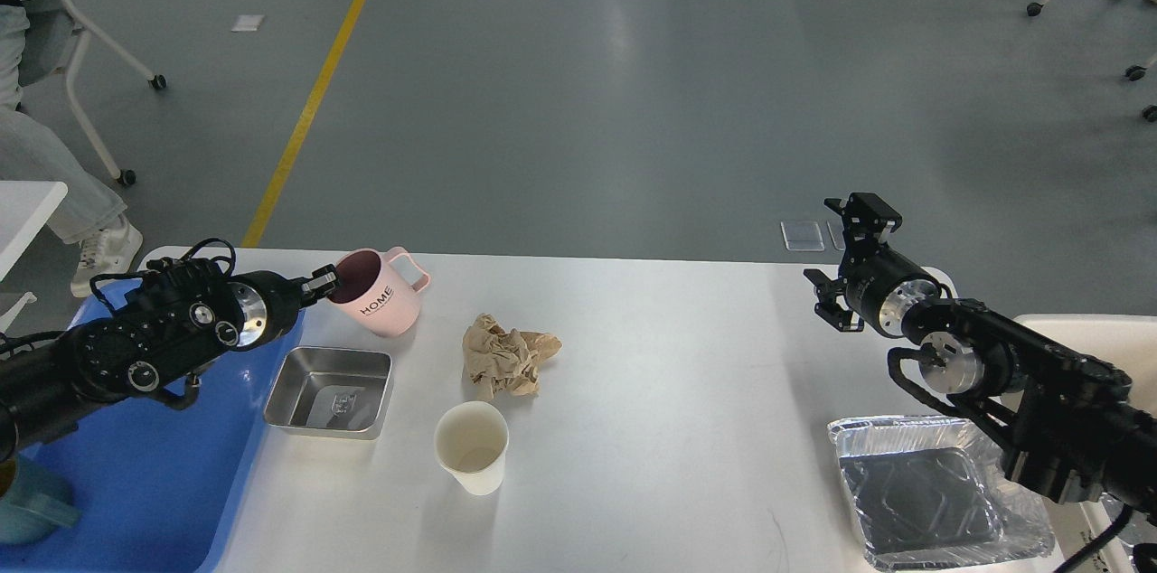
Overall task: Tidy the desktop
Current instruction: 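Lift the pink mug and lower it into the blue tray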
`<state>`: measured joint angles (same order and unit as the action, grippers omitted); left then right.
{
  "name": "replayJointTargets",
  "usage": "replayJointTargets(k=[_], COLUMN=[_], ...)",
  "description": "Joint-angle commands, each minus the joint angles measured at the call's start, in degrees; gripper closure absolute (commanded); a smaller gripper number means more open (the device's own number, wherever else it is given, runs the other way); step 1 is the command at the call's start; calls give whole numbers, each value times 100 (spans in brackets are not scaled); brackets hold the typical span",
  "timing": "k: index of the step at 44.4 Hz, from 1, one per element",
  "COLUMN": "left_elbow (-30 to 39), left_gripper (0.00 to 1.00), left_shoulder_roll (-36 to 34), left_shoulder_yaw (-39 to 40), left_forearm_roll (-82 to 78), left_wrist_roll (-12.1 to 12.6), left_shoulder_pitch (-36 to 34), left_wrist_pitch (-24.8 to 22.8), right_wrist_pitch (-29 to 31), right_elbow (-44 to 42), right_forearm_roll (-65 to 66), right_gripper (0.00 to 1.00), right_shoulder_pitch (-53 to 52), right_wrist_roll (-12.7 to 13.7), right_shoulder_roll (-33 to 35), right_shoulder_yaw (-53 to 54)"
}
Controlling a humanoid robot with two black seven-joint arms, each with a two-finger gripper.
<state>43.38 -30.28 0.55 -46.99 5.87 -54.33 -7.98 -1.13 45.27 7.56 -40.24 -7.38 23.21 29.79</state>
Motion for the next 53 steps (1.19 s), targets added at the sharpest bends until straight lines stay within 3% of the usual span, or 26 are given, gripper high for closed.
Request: replayJointTargets(k=[1,9,25,44,53], left_elbow=[302,1040,2288,2974,2983], left_gripper=[100,100,100,100,99], left_shoulder_roll=[-443,-1278,-3167,-5119,-5392], left_shoulder_yaw=[253,780,1667,2696,2600], left_forearm_roll=[5,23,58,357,357], left_wrist_roll=[-16,-122,-130,-148,-139], left_shoulder_pitch=[-174,-227,-227,-438,-421], left_wrist_pitch=[-362,-915,-1574,-2840,-2981], right_wrist_pitch=[-1,-1,-1,-1,-1], right_elbow=[-1,-9,-10,-1,-1], right_forearm_roll=[0,0,0,0,0], right_gripper=[0,0,0,0,0], right_shoulder_pitch=[-2,-19,-10,-54,-46], right_wrist_roll=[0,0,-9,-9,-9], right_shoulder_roll=[0,-18,-62,-79,-79], right_shoulder_yaw=[0,0,0,0,0])
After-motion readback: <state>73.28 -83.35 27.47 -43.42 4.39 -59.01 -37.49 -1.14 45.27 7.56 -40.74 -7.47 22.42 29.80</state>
